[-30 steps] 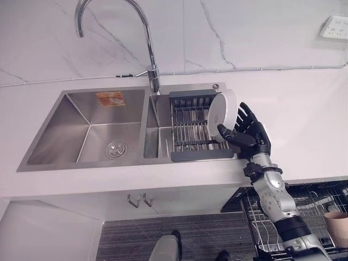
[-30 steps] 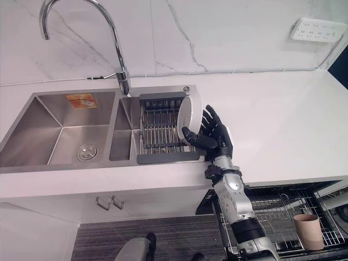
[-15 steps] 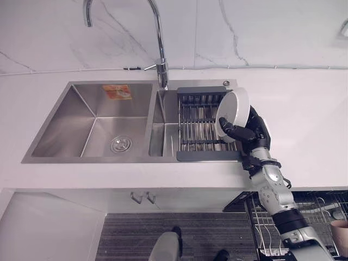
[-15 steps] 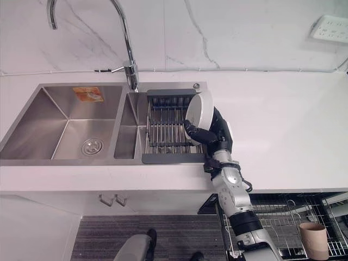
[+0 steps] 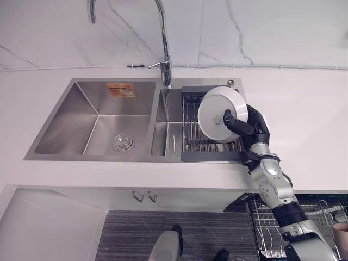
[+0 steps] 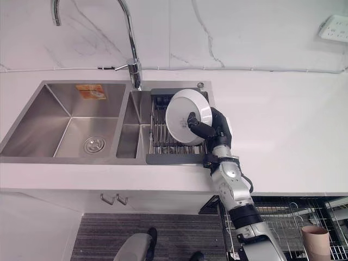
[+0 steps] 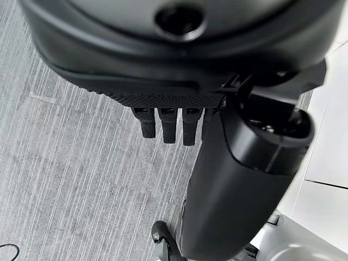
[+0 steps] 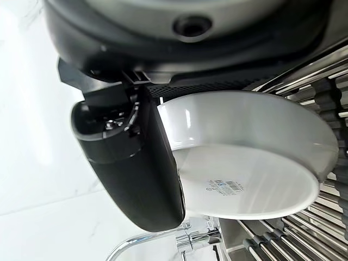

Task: Place the dishes in the dishwasher.

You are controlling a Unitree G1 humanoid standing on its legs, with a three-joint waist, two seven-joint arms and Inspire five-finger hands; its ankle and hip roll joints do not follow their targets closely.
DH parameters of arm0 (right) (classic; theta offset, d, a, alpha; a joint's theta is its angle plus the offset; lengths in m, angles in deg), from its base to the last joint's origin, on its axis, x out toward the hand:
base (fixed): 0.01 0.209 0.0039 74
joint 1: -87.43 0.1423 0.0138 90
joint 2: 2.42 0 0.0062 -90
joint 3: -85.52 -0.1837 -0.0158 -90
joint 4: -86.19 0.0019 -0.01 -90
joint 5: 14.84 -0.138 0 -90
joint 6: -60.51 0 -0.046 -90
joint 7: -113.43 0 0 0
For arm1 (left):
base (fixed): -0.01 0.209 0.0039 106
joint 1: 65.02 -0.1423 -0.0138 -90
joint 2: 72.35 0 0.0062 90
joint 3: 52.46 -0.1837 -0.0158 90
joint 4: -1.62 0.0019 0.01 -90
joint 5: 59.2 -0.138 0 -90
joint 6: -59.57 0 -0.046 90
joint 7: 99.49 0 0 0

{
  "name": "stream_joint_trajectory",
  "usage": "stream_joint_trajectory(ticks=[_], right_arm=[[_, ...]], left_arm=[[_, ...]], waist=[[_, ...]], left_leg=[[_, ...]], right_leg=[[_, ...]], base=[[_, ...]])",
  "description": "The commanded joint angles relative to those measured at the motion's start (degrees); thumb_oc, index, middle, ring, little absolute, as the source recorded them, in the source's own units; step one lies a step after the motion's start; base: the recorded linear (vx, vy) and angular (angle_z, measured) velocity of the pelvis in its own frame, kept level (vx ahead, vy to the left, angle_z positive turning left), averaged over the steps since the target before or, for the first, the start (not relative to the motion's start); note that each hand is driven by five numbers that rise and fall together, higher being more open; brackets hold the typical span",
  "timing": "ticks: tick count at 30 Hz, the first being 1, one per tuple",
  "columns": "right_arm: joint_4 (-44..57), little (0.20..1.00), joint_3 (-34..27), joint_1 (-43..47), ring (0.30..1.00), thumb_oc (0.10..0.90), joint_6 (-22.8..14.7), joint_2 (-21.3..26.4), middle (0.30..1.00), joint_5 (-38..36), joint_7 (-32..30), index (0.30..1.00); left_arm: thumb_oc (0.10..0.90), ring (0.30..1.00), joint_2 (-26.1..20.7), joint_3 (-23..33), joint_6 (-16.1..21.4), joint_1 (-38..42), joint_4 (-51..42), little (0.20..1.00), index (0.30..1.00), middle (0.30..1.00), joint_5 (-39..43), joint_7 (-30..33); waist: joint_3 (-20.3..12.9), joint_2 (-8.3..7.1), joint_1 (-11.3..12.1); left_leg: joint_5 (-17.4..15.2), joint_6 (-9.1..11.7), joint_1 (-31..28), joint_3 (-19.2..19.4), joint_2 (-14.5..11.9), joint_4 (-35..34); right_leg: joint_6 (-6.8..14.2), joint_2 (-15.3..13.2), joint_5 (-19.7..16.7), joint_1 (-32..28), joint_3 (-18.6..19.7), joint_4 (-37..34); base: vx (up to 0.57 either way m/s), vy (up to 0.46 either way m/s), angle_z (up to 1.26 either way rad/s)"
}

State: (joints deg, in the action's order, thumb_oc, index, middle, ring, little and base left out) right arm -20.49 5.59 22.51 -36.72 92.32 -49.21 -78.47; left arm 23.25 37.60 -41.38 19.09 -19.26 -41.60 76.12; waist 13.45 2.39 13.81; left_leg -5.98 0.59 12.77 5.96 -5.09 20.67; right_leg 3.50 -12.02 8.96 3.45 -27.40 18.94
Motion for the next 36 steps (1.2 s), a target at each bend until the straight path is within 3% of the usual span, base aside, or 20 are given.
stream_joint_trajectory(ticks=[1, 4, 8, 9, 10, 15, 19, 30, 36], right_arm=[[3.5, 0.3, -2.3, 6.6, 0.3, 0.4, -8.6, 0.9, 0.3, 0.7, -0.6, 0.3], [5.2, 0.3, -2.5, 7.0, 0.3, 0.4, -11.4, 0.3, 0.3, 0.6, 0.3, 0.3], [3.5, 0.3, -2.5, 8.3, 0.3, 0.4, -16.4, 0.2, 0.3, -3.0, 2.6, 0.3], [3.7, 0.3, -2.7, 8.3, 0.3, 0.4, -17.9, 0.1, 0.3, -7.0, 4.8, 0.3], [5.3, 0.3, -3.6, 7.3, 0.3, 0.4, -18.3, -1.2, 0.3, -19.5, 10.0, 0.3], [9.5, 0.3, -4.6, 4.8, 0.3, 0.4, -20.8, -4.4, 0.3, -27.0, 16.0, 0.3], [15.3, 0.3, -6.1, 3.1, 0.3, 0.4, -20.5, -5.8, 0.3, -35.0, 21.2, 0.3], [28.5, 0.3, -15.2, -7.7, 0.3, 0.4, -22.5, -3.4, 0.3, -33.3, 17.1, 0.3], [30.0, 0.3, -19.4, -13.0, 0.3, 0.4, -22.7, -2.6, 0.3, -33.2, 16.6, 0.3]], left_arm=[[0.8, 0.9, -1.8, -3.5, -0.2, -2.3, 0.9, 0.9, 0.9, 0.9, -0.9, 0.5], [0.8, 0.9, -1.4, -3.7, -0.4, -2.6, 0.1, 0.9, 0.9, 0.9, -1.0, 0.5], [0.8, 0.9, -2.0, -3.9, 2.0, -3.1, 1.3, 0.9, 0.9, 0.9, -2.4, -1.2], [0.8, 0.9, -2.2, -4.0, 2.7, -3.2, 1.5, 0.9, 0.9, 0.9, -3.0, -1.7], [0.8, 0.9, -2.5, -4.3, 3.4, -3.3, 1.5, 0.9, 0.9, 0.9, -3.9, -2.0], [0.8, 0.9, -2.9, -5.2, 3.9, -2.7, 1.5, 0.9, 0.9, 0.9, -4.4, -2.5], [0.8, 0.9, -2.7, -6.4, 3.0, -2.1, 1.5, 0.9, 0.9, 0.9, -4.2, -2.1], [0.8, 0.9, -1.0, -9.3, 2.2, -1.4, 2.5, 0.9, 0.9, 0.9, -2.9, 0.2], [0.8, 0.9, 0.2, -9.7, 2.3, -1.8, 2.3, 0.9, 0.9, 0.9, -1.9, 1.7]], waist=[[-1.8, 0.0, 0.7], [-2.0, 0.25, 0.6], [-2.5, 0.27, 0.8], [-2.6, 0.23, 0.6], [-2.9, 0.05, 0.0], [-3.5, -0.32, -2.5], [-4.2, -0.68, -5.3], [-5.9, -1.88, -13.6], [-5.8, -2.26, -16.2]], left_leg=[[1.0, 1.5, 3.9, 1.5, 0.5, -3.5], [1.0, 1.5, 3.5, 1.6, 0.5, -3.5], [0.7, 1.6, 3.0, 1.3, 0.7, -3.5], [0.6, 1.5, 2.8, 1.3, 0.8, -3.5], [0.3, 1.4, 2.3, 1.2, 0.8, -3.5], [-0.8, 1.2, 0.3, 2.0, 0.3, -3.5], [-1.9, 1.2, -1.5, 2.8, 0.0, -3.5], [-3.9, 1.2, -4.7, 6.9, -2.1, -3.5], [-4.5, 1.2, -6.1, 7.8, -2.4, -3.5]], right_leg=[[1.9, 2.1, 6.5, -8.6, 2.0, -1.8], [2.0, 2.2, 6.4, -8.5, 2.2, -1.8], [2.0, 2.3, 6.2, -8.3, 2.4, -1.8], [2.0, 2.3, 6.1, -8.1, 2.6, -1.8], [2.1, 2.4, 5.9, -7.7, 3.1, -1.8], [1.9, 2.7, 5.2, -6.2, 4.8, -1.8], [1.8, 3.2, 4.3, -4.2, 7.0, -1.8], [1.7, 5.2, 3.5, -0.8, 12.7, -1.8], [1.8, 5.6, 3.2, -0.1, 15.0, -1.8]], base=[[-0.12, 0.018, -0.01], [-0.1, -0.011, -0.01], [-0.08, -0.025, -0.03], [-0.13, -0.05, -0.05], [-0.11, -0.045, -0.08], [-0.08, -0.022, -0.13], [-0.06, -0.021, -0.35], [-0.03, -0.043, -0.35], [-0.03, -0.04, -0.25]])
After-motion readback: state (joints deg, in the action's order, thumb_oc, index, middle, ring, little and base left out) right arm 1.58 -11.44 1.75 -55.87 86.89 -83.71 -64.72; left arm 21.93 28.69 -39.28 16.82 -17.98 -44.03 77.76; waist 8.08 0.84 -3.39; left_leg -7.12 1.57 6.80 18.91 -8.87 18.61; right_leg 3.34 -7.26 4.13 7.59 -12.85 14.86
